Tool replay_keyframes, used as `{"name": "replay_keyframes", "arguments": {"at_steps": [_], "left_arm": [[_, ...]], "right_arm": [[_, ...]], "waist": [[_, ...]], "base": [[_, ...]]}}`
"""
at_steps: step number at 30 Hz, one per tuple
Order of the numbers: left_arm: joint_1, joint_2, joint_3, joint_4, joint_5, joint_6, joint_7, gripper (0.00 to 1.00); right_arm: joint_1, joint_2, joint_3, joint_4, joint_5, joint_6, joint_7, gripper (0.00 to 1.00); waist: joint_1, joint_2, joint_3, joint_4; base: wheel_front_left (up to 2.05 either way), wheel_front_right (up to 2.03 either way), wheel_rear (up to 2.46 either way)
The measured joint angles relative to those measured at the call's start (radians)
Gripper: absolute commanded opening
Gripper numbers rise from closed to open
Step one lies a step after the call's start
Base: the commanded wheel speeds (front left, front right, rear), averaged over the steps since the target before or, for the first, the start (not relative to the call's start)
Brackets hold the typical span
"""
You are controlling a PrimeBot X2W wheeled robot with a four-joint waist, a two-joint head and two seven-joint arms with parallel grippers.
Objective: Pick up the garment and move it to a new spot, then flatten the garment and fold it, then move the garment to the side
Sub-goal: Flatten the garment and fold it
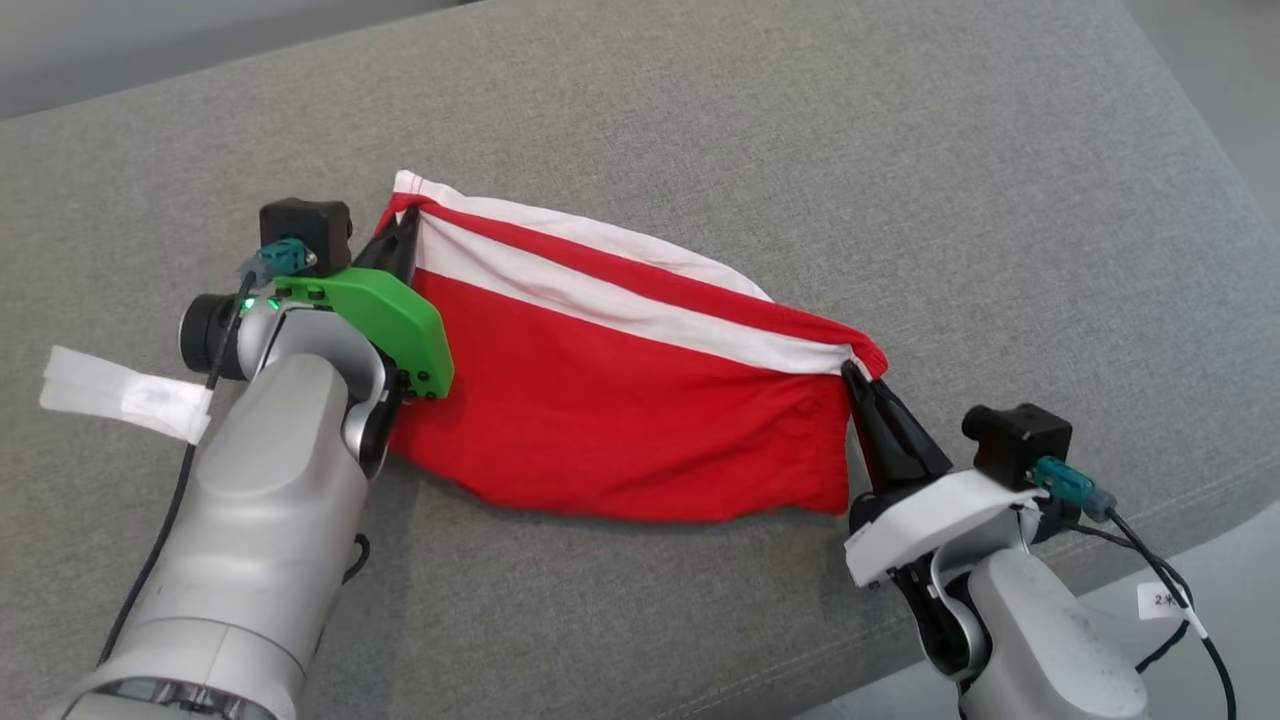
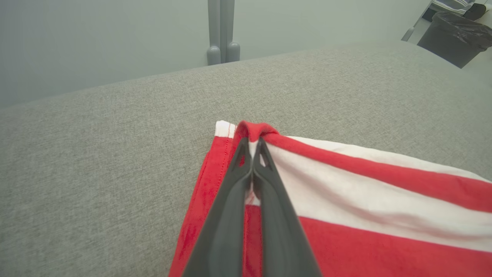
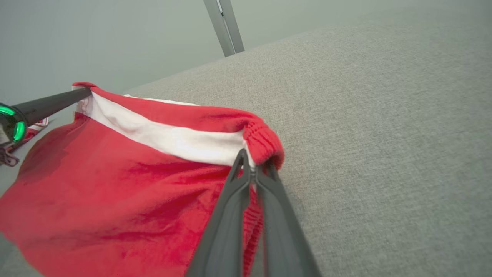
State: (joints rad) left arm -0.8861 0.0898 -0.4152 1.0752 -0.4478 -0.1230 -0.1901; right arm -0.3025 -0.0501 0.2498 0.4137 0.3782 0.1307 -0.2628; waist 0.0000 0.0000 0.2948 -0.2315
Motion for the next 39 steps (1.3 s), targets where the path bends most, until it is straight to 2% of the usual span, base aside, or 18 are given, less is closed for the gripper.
{"name": "replay_keyframes", "arguments": {"at_steps": [13, 14, 15, 16, 17, 18, 19, 20, 21, 30, 39], "left_arm": [[-0.112, -0.005, -0.012, 0.15, 0.002, 0.006, -0.013, 0.0], [-0.115, -0.006, -0.013, 0.157, 0.002, 0.006, -0.013, 0.0], [-0.117, -0.007, -0.014, 0.162, 0.002, 0.009, -0.013, 0.0], [-0.12, -0.007, -0.014, 0.166, 0.001, 0.013, -0.013, 0.0], [-0.124, -0.007, -0.015, 0.171, 0.001, 0.018, -0.013, 0.0], [-0.127, -0.007, -0.015, 0.176, 0.001, 0.023, -0.013, 0.13], [-0.13, -0.008, -0.016, 0.184, 0.0, 0.037, -0.014, 0.31], [-0.13, -0.007, -0.016, 0.186, 0.0, 0.041, -0.014, 0.62], [-0.13, -0.007, -0.018, 0.188, 0.0, 0.041, -0.015, 1.0], [-0.137, -0.015, -0.031, 0.197, -0.008, 0.039, -0.032, 1.0], [-0.104, -0.026, -0.036, 0.203, -0.036, 0.024, -0.044, 1.0]], "right_arm": [[-0.111, 0.0, 0.053, 0.085, 0.039, 0.0, 0.0, 0.0], [-0.114, 0.0, 0.054, 0.087, 0.04, 0.0, 0.0, 0.11], [-0.116, 0.0, 0.055, 0.088, 0.041, 0.0, 0.0, 0.34], [-0.117, 0.0, 0.057, 0.089, 0.041, 0.0, 0.0, 0.47], [-0.117, 0.0, 0.059, 0.091, 0.041, 0.0, 0.0, 0.84], [-0.117, 0.0, 0.061, 0.091, 0.041, 0.0, 0.0, 1.0], [-0.117, 0.0, 0.063, 0.09, 0.041, 0.0, 0.0, 1.0], [-0.117, 0.0, 0.062, 0.09, 0.041, 0.0, 0.0, 1.0], [-0.117, 0.0, 0.063, 0.088, 0.04, 0.0, 0.0, 1.0], [-0.107, 0.001, 0.054, 0.054, 0.031, 0.0, 0.0, 1.0], [-0.012, 0.001, -0.078, -0.007, -0.027, 0.0, 0.0, 1.0]], "waist": [[0.0001, 0.0, 0.066, -0.045], [0.0, 0.0, 0.067, -0.045], [0.0, 0.0, 0.066, -0.044], [0.0, 0.0, 0.066, -0.044], [0.0, 0.0, 0.065, -0.043], [0.0, 0.0, 0.064, -0.043], [0.0, 0.0, 0.061, -0.042], [0.0, 0.0, 0.06, -0.042], [0.0, 0.0, 0.059, -0.042], [0.0, 0.0, 0.047, -0.037], [0.0, 0.0, 0.006, -0.011]], "base": [[0.0, 0.0, 0.0], [0.0, 0.0, 0.0], [0.0, 0.0, 0.0], [0.0, 0.0, 0.0], [0.0, 0.0, 0.0], [0.0, 0.0, 0.0], [0.0, 0.0, 0.0], [0.0, 0.0, 0.0], [0.0, 0.0, 0.0], [0.0, 0.0, 0.0], [0.0, 0.0, 0.0]]}}
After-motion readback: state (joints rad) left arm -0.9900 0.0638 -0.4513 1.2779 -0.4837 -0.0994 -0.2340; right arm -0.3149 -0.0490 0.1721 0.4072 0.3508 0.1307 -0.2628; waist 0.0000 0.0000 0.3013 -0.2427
